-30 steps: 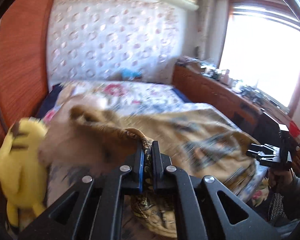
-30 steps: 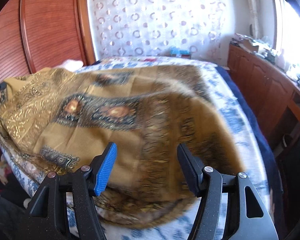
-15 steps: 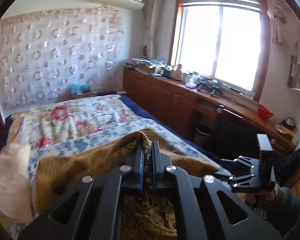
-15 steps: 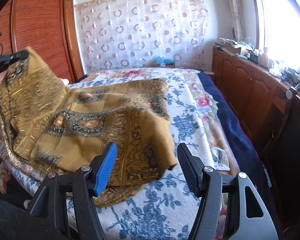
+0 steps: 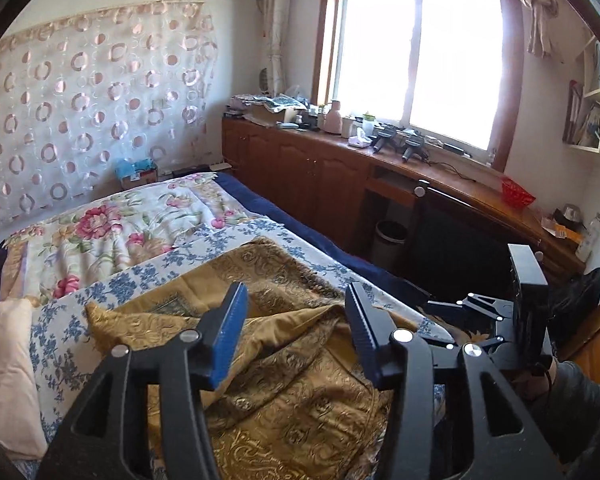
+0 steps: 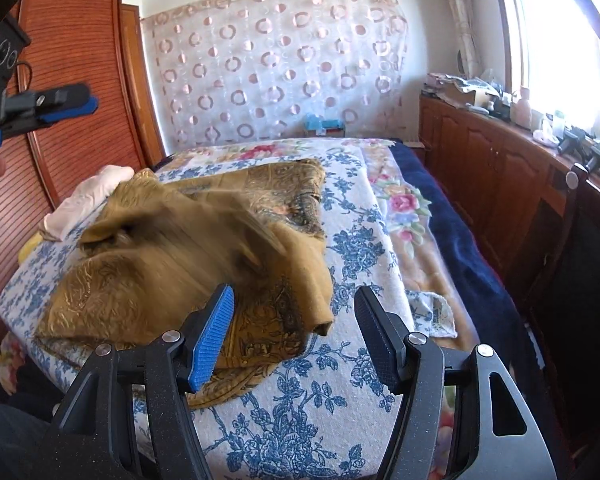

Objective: Fold small clothes

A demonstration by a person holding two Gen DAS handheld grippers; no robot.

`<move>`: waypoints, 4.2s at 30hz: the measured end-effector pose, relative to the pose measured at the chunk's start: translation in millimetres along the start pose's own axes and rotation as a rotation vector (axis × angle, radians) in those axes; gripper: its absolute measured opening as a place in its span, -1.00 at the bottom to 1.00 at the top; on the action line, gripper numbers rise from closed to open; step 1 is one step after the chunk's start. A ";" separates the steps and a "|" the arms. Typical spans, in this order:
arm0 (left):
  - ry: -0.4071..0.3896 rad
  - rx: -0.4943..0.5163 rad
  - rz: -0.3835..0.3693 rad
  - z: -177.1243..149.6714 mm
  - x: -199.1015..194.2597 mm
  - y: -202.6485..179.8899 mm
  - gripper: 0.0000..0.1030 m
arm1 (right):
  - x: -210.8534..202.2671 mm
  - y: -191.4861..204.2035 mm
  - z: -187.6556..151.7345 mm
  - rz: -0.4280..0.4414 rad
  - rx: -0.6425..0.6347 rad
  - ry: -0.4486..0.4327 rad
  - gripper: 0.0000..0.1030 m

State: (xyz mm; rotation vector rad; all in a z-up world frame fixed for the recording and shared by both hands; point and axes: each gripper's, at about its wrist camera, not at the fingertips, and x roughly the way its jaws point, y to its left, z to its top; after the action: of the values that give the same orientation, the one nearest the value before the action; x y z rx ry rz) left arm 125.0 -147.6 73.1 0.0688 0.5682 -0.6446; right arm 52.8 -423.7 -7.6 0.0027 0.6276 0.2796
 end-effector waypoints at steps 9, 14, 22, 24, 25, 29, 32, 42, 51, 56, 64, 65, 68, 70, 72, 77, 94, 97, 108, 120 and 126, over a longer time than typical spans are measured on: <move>0.013 -0.083 0.105 -49.8 -29.3 37.4 -0.03 | 7.6 15.1 16.7 0.011 -0.039 -0.007 0.25; 0.027 -0.119 0.144 -76.7 -43.5 57.5 -0.03 | 37.5 29.6 31.1 0.021 -0.099 0.039 0.25; 0.039 -0.175 0.162 -105.9 -56.1 79.1 -0.03 | 90.5 39.1 47.1 0.047 -0.193 0.152 0.19; 0.045 -0.182 0.163 -111.9 -56.0 80.9 -0.03 | 97.1 40.5 48.3 0.042 -0.203 0.164 0.14; 0.047 -0.184 0.162 -114.2 -55.3 81.9 -0.03 | 99.5 41.7 49.0 0.045 -0.214 0.170 -0.01; 0.051 -0.213 0.151 -121.5 -54.2 86.5 -0.03 | 98.9 51.4 46.6 0.047 -0.273 0.173 -0.81; 0.057 -0.221 0.148 -124.3 -52.9 90.1 -0.03 | 85.8 57.3 45.9 0.072 -0.289 0.136 -0.93; 0.022 -0.215 0.183 -121.9 -59.3 83.8 -0.03 | 11.8 56.5 70.7 0.115 -0.166 -0.015 -0.95; 0.024 -0.205 0.194 -122.4 -58.2 77.5 -0.03 | 28.2 31.0 35.6 0.035 -0.126 0.107 -0.95; 0.015 -0.202 0.218 -121.6 -57.9 75.1 -0.03 | 35.2 35.3 25.2 -0.022 -0.139 0.120 -0.74; -0.005 -0.191 0.237 -119.8 -61.5 73.2 -0.03 | 25.2 74.0 58.4 0.040 -0.209 0.002 0.11; -0.004 -0.192 0.237 -119.9 -61.9 73.8 -0.03 | 29.7 86.3 62.0 0.068 -0.230 0.001 0.11; 0.000 -0.191 0.245 -121.0 -63.7 75.5 -0.03 | 45.8 115.7 65.1 0.144 -0.285 0.019 0.13; 0.001 -0.194 0.248 -121.9 -64.2 76.5 -0.03 | 61.8 139.9 64.1 0.181 -0.330 0.038 0.14; 0.003 -0.193 0.253 -123.3 -65.5 77.8 -0.03 | 76.6 157.3 63.4 0.200 -0.353 0.062 0.14; 0.005 -0.199 0.254 -126.8 -67.6 81.1 -0.03 | 109.2 196.5 57.2 0.278 -0.396 0.124 0.15; 0.022 -0.211 0.236 -131.5 -61.6 81.7 -0.03 | 154.7 206.7 45.9 0.309 -0.389 0.275 -0.31; 0.035 -0.212 0.232 -133.9 -56.6 80.9 -0.03 | 152.1 200.9 50.1 0.322 -0.397 0.269 -0.87; 0.098 -0.217 0.168 -145.8 -24.8 68.5 -0.03 | 139.1 108.8 151.9 0.075 -0.354 0.085 -0.92; 0.139 -0.212 0.154 -155.4 -12.6 63.7 -0.03 | 219.8 38.8 182.3 -0.177 -0.290 0.167 -0.90; 0.145 -0.204 0.152 -156.1 -11.4 61.1 -0.03 | 210.8 17.0 180.6 -0.235 -0.168 0.157 -0.27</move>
State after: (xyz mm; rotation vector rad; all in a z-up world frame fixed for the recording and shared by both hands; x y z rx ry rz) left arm 78.5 -56.0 -59.8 -0.0326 0.7590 -0.4333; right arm 316.0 -337.9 18.2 -0.2548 0.7517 0.1042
